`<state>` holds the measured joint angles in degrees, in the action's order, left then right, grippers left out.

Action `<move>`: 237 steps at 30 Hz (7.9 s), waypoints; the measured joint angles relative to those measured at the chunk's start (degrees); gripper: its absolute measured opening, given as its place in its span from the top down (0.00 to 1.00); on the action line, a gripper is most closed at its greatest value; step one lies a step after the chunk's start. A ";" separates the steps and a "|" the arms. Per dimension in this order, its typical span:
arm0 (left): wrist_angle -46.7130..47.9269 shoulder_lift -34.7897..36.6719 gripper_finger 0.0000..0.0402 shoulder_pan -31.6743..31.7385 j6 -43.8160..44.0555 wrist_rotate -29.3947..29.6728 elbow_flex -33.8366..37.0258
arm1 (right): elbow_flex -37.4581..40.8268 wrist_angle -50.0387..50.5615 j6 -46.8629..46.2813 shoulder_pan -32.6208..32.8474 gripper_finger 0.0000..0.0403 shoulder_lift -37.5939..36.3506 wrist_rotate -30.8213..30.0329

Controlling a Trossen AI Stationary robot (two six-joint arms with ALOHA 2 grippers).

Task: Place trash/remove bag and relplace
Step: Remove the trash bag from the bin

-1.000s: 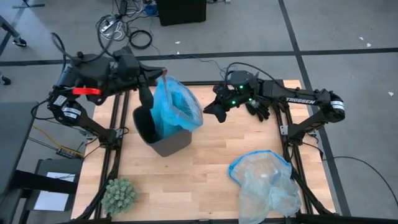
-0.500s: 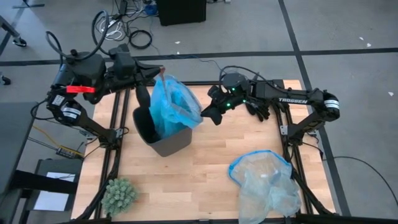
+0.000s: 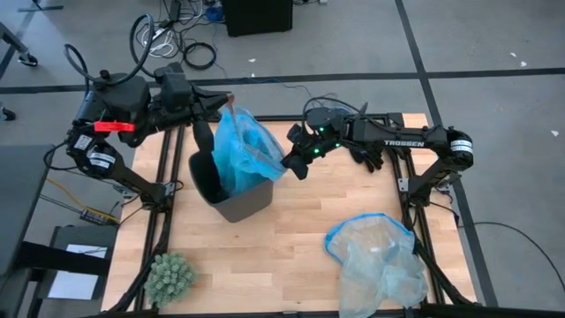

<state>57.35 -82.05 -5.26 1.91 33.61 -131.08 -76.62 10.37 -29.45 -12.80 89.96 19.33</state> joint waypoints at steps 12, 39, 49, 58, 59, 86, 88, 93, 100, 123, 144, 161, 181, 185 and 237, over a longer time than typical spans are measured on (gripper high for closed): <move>4.59 1.73 1.00 0.00 2.85 2.35 0.00 | -0.02 16.61 6.47 -1.20 0.87 -5.12 -12.54; 4.28 1.64 1.00 0.00 3.61 2.50 0.04 | -11.06 21.80 24.20 -5.08 0.87 -16.29 -28.19; 4.67 1.03 1.00 -0.02 2.94 2.33 0.08 | -11.02 26.98 20.97 -7.69 0.70 -8.73 -14.86; 5.23 1.02 1.00 -0.04 3.22 2.31 0.10 | -11.04 28.22 21.38 -9.45 0.67 -4.58 -6.65; 5.23 1.01 1.00 -0.06 3.27 2.31 0.10 | -11.02 28.63 21.56 -9.63 0.68 -4.33 -6.30; 5.58 1.04 1.00 -0.11 4.16 2.31 0.10 | -11.06 30.28 23.06 -10.73 0.75 -2.03 -4.79; 5.56 1.04 1.00 -0.11 4.16 2.31 0.10 | -11.02 30.36 23.03 -10.71 0.75 -1.71 -4.50; 5.52 1.04 1.00 -0.11 4.33 2.31 0.10 | -10.58 29.61 22.60 -10.58 0.75 -0.90 -4.22; 5.50 1.04 1.00 -0.11 4.33 2.33 0.10 | -10.60 27.61 22.58 -10.58 0.80 -0.94 -3.08; 5.47 1.05 1.00 -0.11 3.02 2.33 0.10 | -10.60 30.08 24.04 -9.35 1.00 -2.58 -10.24; 5.47 -2.73 1.00 -0.11 2.61 2.15 0.10 | -29.32 32.19 39.68 1.20 1.00 -8.47 -34.84; -12.73 -0.85 1.00 -4.58 -3.57 -2.47 -3.82 | -19.71 35.74 37.10 -0.36 1.00 -8.00 -29.42; 6.65 -1.26 1.00 -16.16 18.18 -2.71 -3.70 | -19.37 41.78 78.26 3.86 0.87 -12.54 -15.23; 8.06 -1.19 1.00 -17.07 19.79 -2.61 -3.70 | -19.37 44.24 88.52 4.17 0.80 -11.95 -16.32; 10.33 -1.04 1.00 -17.05 23.24 -1.28 -3.70 | -14.97 38.14 105.59 0.61 0.97 -4.66 -21.25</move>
<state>67.68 -83.09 -22.31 25.15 32.34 -134.78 -91.59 48.51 76.14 -12.19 85.30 -1.92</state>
